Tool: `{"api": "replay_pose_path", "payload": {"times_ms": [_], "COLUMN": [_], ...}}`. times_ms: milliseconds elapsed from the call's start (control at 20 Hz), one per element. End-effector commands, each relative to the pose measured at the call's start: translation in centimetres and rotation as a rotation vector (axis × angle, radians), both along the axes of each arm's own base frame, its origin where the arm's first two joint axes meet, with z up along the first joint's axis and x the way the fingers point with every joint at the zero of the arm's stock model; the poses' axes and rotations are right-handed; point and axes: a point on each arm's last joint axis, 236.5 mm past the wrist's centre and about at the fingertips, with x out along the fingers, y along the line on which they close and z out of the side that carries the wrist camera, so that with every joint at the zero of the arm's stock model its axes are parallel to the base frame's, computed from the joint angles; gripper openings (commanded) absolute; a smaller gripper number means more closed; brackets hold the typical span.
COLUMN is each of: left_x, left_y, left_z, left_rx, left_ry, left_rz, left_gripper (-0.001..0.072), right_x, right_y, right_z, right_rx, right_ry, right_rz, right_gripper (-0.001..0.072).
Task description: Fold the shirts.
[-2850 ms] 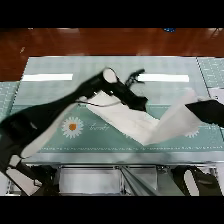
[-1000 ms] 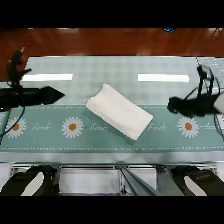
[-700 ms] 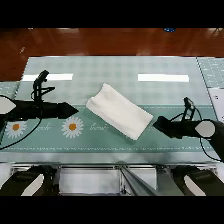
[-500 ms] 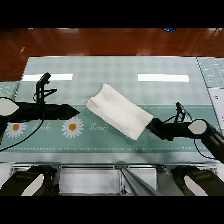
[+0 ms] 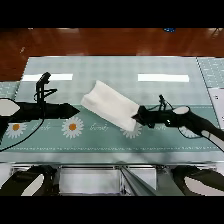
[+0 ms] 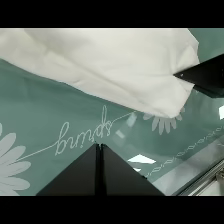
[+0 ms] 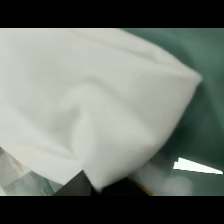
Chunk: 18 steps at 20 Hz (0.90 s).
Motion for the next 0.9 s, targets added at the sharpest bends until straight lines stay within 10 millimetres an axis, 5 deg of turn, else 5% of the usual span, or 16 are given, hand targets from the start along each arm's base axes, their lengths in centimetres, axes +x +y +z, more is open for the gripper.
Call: {"api": "replay_pose_path", "payload": {"times_ms": [0, 200, 400, 550, 850], "left_x": [0.2, 0.3, 0.3, 0.3, 0.0], "left_y": [0.1, 0.1, 0.1, 0.1, -0.6], "left_z": [0.0, 0.0, 0.0, 0.0, 0.5], "left_rx": [0.001, 0.003, 0.002, 0.001, -0.046], "left_ry": [-0.008, -0.011, -0.010, -0.009, 0.024], "left_rz": [0.007, 0.010, 0.010, 0.010, 0.022], "left_gripper": [0.0028, 0.0028, 0.0028, 0.0028, 0.0028], "right_x": [4.6, 11.5, 15.6, 16.5, 15.5], "right_y": [4.5, 3.8, -0.6, -6.3, -20.9], "right_z": [3.9, 13.4, 24.1, 29.0, 33.0], "right_rx": [0.049, -0.113, -0.266, -0.328, -0.395], "right_ry": [-0.149, -0.366, -0.539, -0.571, -0.509], "right_rz": [0.142, 0.228, 0.217, 0.166, -0.040], "right_gripper": [0.0020, 0.0020, 0.0020, 0.0020, 0.0020]}}
